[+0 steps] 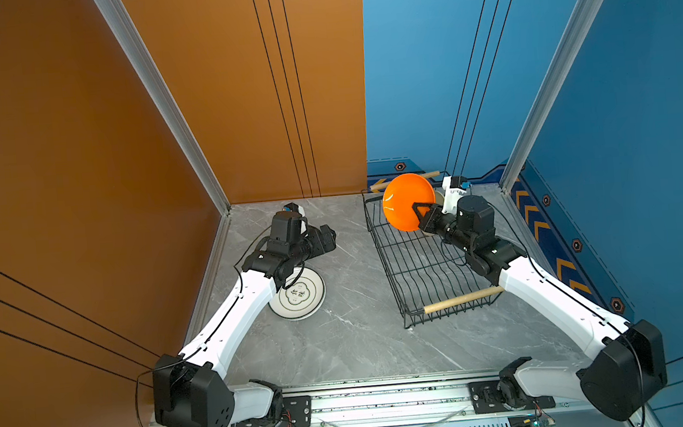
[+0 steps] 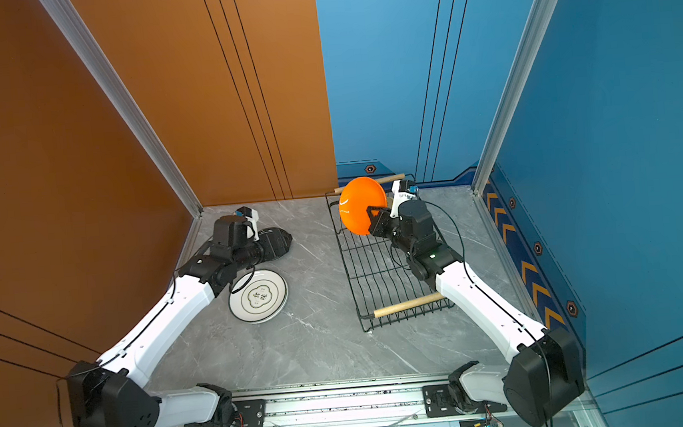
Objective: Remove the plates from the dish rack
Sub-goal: 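Lift the orange plate out of the rack toward the left gripper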
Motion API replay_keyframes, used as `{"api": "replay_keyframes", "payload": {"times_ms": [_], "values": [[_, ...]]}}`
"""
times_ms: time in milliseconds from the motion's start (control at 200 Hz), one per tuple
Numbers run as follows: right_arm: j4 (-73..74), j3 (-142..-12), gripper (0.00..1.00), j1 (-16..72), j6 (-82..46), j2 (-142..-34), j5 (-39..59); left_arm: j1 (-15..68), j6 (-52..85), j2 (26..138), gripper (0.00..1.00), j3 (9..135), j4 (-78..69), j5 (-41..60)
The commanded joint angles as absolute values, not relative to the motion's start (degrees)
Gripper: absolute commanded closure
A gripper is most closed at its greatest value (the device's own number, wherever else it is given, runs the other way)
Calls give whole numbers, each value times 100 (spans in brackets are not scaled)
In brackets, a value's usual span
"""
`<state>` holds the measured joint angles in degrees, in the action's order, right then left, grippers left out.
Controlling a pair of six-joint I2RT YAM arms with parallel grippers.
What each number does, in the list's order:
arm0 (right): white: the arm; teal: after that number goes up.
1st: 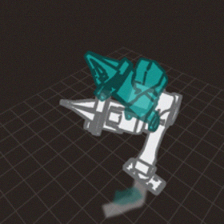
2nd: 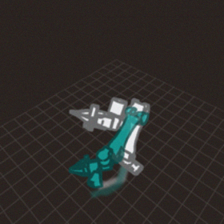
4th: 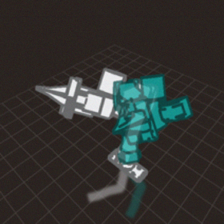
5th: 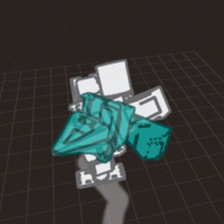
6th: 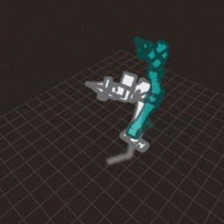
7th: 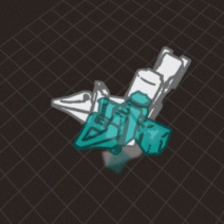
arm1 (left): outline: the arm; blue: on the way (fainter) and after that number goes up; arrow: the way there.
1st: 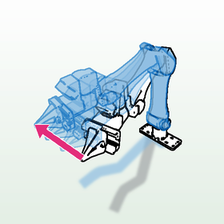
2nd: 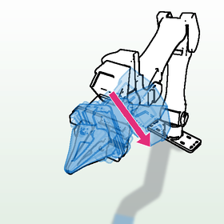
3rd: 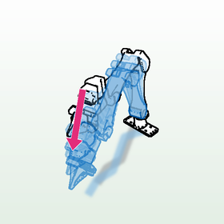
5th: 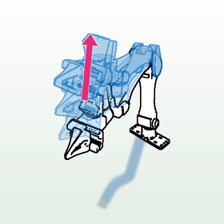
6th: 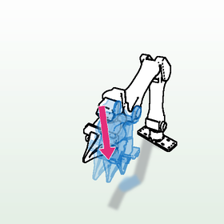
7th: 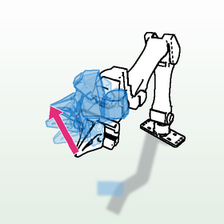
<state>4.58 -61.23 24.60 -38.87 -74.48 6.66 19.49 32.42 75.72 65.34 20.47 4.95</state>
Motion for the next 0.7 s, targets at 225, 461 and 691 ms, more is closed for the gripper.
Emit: {"api": "replay_keyframes", "payload": {"times_ms": [225,461,691], "values": [[731,-6534,93,2784,-5075,-8175,1958,1957,3406,7271,1,6245,1651,834],[857,-6750,93,3020,-5375,-8642,2455,1924,3576,7304,1,6083,1136,1296],[1144,-6890,93,3242,-5645,-9001,2825,1894,3695,7473,6,6060,740,1597]]}}
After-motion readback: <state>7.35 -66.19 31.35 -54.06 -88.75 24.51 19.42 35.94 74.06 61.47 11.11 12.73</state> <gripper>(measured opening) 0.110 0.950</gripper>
